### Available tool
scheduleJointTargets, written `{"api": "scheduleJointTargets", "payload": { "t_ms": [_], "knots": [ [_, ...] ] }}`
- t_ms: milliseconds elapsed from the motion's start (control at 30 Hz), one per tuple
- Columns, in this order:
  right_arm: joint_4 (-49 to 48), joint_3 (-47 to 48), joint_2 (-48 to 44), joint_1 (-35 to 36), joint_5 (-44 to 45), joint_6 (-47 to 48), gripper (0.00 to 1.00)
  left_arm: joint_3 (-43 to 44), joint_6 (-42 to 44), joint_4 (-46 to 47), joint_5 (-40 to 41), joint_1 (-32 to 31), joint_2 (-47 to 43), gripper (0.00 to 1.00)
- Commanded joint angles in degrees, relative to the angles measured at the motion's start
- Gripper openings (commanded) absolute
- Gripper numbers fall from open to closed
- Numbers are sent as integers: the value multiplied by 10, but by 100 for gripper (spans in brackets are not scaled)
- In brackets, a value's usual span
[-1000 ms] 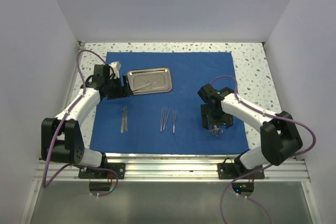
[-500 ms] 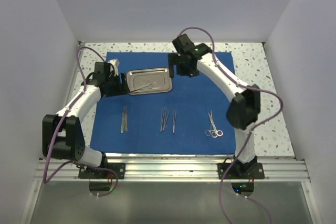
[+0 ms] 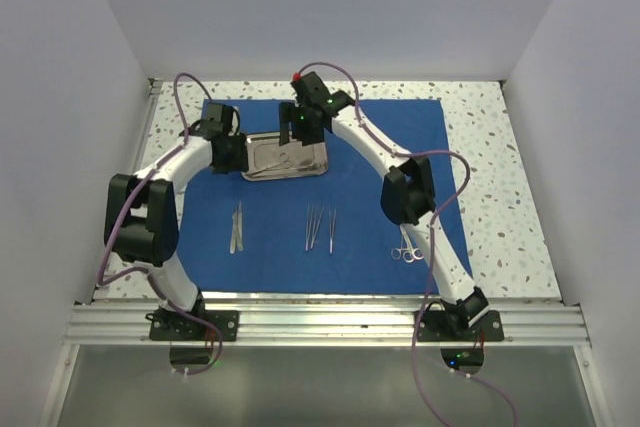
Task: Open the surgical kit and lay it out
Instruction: Adjust the medical item in the container.
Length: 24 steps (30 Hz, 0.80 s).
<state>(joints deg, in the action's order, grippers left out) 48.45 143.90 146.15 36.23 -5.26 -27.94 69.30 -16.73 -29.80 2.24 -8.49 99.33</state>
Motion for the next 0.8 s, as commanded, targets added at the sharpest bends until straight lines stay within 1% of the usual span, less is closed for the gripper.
{"api": "scheduleJointTargets", "payload": {
  "t_ms": [0,67,133,267,400,500,633,767],
  "knots": [
    [-28,54,6,10,-62,-8,70,34,6,-19,46,-3,11,55],
    [-60,19,-3,17,-82,-18,70,39,5,-19,48,-3,22,52],
    [-78,3,-9,25,-97,-23,70,42,2,-21,54,-3,28,50],
    [-76,21,12,39,-114,-41,69,34,-3,-18,64,-3,23,48],
    [-69,6,15,42,-95,-48,67,29,-1,-22,71,-1,20,46],
    [-47,0,19,42,-72,-44,66,23,1,-24,76,1,11,46],
    [-41,-24,27,42,-55,-33,65,21,0,-24,74,8,-2,46],
    [-40,-17,49,39,-47,-25,65,18,-1,-25,74,10,-6,45]
  ]
}}
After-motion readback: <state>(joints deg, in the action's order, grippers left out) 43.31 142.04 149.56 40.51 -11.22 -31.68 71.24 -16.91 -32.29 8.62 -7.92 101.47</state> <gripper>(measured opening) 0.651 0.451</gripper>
